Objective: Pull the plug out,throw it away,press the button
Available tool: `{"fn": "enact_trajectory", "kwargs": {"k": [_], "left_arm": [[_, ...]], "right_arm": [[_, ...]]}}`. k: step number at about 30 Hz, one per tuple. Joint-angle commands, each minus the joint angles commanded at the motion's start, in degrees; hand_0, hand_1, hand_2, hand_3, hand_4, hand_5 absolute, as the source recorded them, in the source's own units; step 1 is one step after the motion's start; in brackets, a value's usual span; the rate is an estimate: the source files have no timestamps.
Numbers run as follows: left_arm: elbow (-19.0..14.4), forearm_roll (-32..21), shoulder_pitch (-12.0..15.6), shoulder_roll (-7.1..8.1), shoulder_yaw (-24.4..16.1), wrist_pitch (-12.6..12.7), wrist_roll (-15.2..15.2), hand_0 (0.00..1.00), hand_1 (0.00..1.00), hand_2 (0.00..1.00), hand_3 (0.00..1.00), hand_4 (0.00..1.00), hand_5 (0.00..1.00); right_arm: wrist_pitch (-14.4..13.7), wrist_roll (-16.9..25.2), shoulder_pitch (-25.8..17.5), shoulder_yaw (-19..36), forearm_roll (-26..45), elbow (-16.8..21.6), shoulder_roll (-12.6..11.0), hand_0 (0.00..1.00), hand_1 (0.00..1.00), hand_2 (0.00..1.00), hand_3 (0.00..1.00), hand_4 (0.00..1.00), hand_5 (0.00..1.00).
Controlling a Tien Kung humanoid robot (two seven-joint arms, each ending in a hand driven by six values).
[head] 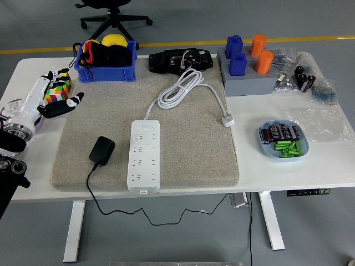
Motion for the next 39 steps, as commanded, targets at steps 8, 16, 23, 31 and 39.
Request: {"fn": "enact_trajectory", "kwargs": {"k": [8,16,23,31,39], "left_arm": [[-0.1,0.2,0.2,-0.19,-0.2,-0.5,0.3,0.838,0.794,0.803,0.883,0.755,0.307],[-0.2,0.1,0.6,-0.36,-0.3,-0.6,0.4,0.837,0.791,0.802,0.882,0.750,0.314],[-0.2,0.0,0.5,-0.40,-0.5,-0.7,0.4,0.835,0.792,0.802,0.881,0.743,0.307],[-0.3,0.1,0.8,-0.20,-0.5,-0.9,0.6,0.835,0.786,0.798,0.878,0.736,0.299],[-0.5,0.0,0.7,-0.31,-0.5,-0.9,0.5,0.832,0.783,0.796,0.873,0.733,0.296]], "right_arm": [[-0.1,0.0,-0.3,1.0,-0.3,-0.1,0.2,0.701,0.676,0.660,0.617,0.712,0.490],[-0.1,0.0,-0.5,1.4,-0.5,0.0,0.4,0.701,0.676,0.660,0.617,0.711,0.489],[0.0,0.0,-0.5,1.5,-0.5,-0.1,0.5,0.701,0.677,0.660,0.617,0.711,0.490],[0.0,0.0,-0.3,1.7,-0.6,0.0,0.7,0.700,0.677,0.660,0.616,0.711,0.491],[0.0,0.0,-0.4,1.8,-0.6,-0.1,0.6,0.700,0.677,0.660,0.616,0.710,0.491]]}}
